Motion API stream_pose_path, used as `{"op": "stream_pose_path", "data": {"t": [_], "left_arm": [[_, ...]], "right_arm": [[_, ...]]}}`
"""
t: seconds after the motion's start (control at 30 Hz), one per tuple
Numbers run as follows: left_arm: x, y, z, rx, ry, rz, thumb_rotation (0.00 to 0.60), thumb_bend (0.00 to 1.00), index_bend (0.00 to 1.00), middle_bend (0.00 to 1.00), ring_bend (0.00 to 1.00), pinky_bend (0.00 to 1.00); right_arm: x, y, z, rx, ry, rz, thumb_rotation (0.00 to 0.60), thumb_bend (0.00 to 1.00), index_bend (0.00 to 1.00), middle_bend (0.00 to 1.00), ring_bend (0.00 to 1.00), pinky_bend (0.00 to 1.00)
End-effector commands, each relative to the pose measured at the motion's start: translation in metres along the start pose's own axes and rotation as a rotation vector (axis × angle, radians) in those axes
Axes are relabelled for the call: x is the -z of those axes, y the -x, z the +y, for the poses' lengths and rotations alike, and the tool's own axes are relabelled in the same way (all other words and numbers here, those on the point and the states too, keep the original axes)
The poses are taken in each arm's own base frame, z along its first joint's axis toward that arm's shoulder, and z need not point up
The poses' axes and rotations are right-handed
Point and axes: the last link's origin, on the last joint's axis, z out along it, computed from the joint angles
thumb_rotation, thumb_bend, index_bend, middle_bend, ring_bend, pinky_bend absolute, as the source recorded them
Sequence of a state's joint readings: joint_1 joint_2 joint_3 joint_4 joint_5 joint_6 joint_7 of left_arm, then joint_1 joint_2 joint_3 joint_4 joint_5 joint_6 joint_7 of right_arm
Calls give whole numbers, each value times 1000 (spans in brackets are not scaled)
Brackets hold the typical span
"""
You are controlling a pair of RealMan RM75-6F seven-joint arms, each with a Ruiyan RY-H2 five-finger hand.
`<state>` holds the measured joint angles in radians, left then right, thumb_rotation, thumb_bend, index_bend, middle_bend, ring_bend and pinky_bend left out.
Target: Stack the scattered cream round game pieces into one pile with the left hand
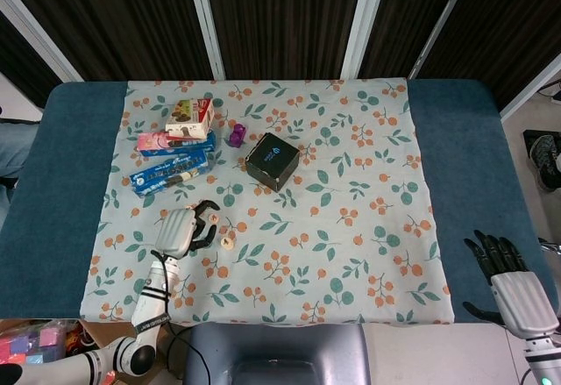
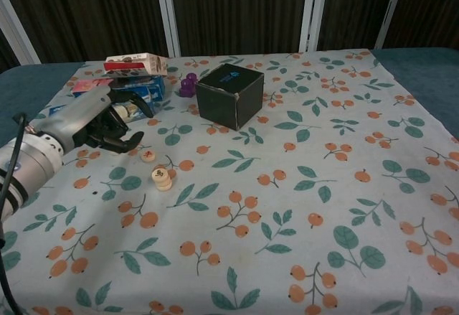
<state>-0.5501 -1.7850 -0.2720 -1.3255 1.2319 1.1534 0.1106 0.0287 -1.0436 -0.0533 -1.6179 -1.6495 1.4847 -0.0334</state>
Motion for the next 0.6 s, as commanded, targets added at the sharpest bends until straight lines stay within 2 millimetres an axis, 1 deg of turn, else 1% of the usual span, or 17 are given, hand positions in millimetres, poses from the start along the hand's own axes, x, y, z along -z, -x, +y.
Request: {"op": "stream_pose_path", "data": {"t": [0.03,0.27,0.43,0.6], "left_arm": [[-18,-2,-11,-39,-38,-26,600,448,369,1000,1000,1000],[-36,12,-19,-80,-66,-117,600,417,382,1000,1000,1000],[-41,18,-19,-88,-67,-138,600,412,360,1000,1000,1000],[-40,24,-21,-99,-64,-156,600,412,344,1000,1000,1000]], "right_arm": [[0,1,-1,3,-1,-4,600,175,0,0,0,0],[-2,2,-1,9,-6,-11,600,174,0,0,0,0],[-2,2,0,9,-2,-8,600,174,0,0,0,0],[-2,1,0,6,0,-6,600,174,0,0,0,0]]}}
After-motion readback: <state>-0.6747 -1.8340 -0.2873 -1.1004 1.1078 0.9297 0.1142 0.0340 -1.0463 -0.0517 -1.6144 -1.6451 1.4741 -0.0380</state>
